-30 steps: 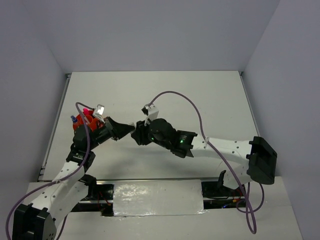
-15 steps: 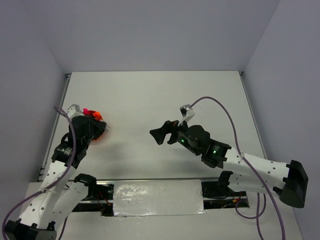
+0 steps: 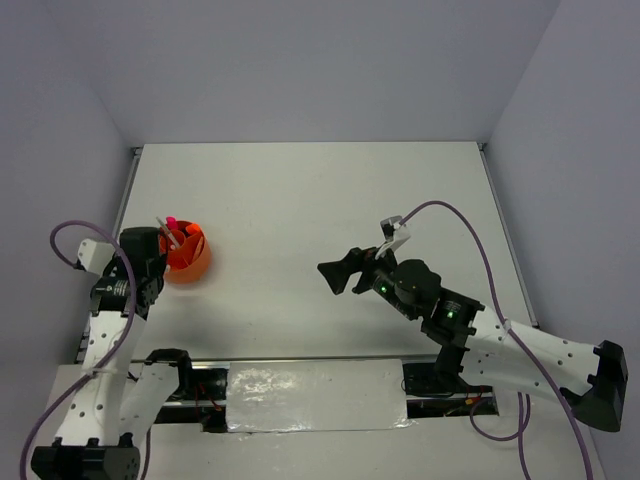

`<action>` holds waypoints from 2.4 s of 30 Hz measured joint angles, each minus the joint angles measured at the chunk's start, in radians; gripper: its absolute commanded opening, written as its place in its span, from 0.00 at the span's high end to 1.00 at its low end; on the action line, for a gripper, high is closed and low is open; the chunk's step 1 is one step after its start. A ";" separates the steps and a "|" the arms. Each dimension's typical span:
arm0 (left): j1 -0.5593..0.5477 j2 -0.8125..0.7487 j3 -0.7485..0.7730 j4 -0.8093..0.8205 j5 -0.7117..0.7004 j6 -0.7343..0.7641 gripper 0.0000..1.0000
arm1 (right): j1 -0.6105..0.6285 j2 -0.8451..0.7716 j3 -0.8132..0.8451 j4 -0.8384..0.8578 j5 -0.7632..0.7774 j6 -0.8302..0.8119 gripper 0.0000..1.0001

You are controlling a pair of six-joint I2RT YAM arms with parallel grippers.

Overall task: Sort the stationery into containers
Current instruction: Place the stationery in the storage box, then reset both arms

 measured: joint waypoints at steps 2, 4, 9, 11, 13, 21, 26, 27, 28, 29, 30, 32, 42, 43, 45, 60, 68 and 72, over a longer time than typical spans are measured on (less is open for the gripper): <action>0.094 0.016 -0.024 0.050 0.053 0.039 1.00 | -0.002 -0.005 -0.004 -0.011 0.000 -0.004 0.00; 0.171 0.033 -0.062 0.095 0.093 0.066 1.00 | -0.004 -0.011 -0.011 -0.013 0.000 -0.008 0.00; 0.225 0.080 -0.143 0.225 0.225 0.096 1.00 | -0.008 -0.012 -0.022 -0.014 -0.003 -0.010 0.00; 0.228 0.092 -0.162 0.268 0.254 0.095 0.98 | -0.010 -0.005 -0.022 -0.014 -0.006 -0.011 0.00; 0.230 0.105 -0.182 0.313 0.274 0.094 0.95 | -0.011 0.008 -0.022 -0.015 -0.013 -0.011 0.00; 0.246 0.135 -0.233 0.442 0.308 0.094 0.78 | -0.011 0.029 -0.022 -0.014 -0.032 -0.014 0.00; 0.251 0.151 -0.243 0.457 0.324 0.092 0.51 | -0.011 0.048 -0.022 -0.014 -0.042 -0.019 0.00; 0.251 0.150 -0.246 0.455 0.326 0.092 0.44 | -0.011 0.053 -0.022 -0.013 -0.045 -0.020 0.00; 0.252 0.147 -0.250 0.455 0.327 0.090 0.42 | -0.011 0.057 -0.022 -0.013 -0.048 -0.021 0.00; 0.252 0.139 -0.250 0.459 0.327 0.090 0.41 | -0.011 0.062 -0.022 -0.013 -0.051 -0.021 0.00; 0.253 0.124 -0.250 0.470 0.327 0.089 0.39 | -0.011 0.067 -0.022 -0.012 -0.054 -0.021 0.00; 0.253 0.108 -0.250 0.468 0.326 0.090 0.37 | -0.011 0.076 -0.022 -0.011 -0.061 -0.021 0.00; 0.256 -0.034 -0.235 0.388 0.362 0.183 0.12 | -0.011 0.088 0.006 -0.051 -0.073 -0.043 0.00; 0.256 -0.051 -0.219 0.380 0.380 0.231 0.08 | -0.011 0.084 0.021 -0.076 -0.068 -0.051 0.00; 0.256 -0.068 -0.160 0.360 0.425 0.336 0.02 | -0.011 0.062 0.061 -0.147 -0.043 -0.074 0.00; 0.097 -0.266 0.143 0.096 0.549 0.933 0.01 | -0.011 -0.309 0.580 -0.835 0.249 -0.187 0.00; 0.032 -0.436 0.271 -0.125 0.430 0.945 0.01 | -0.011 -0.457 0.712 -1.067 0.281 -0.202 0.00; -0.020 -0.448 0.268 -0.202 0.364 0.924 0.01 | -0.011 -0.566 0.723 -1.143 0.288 -0.204 0.00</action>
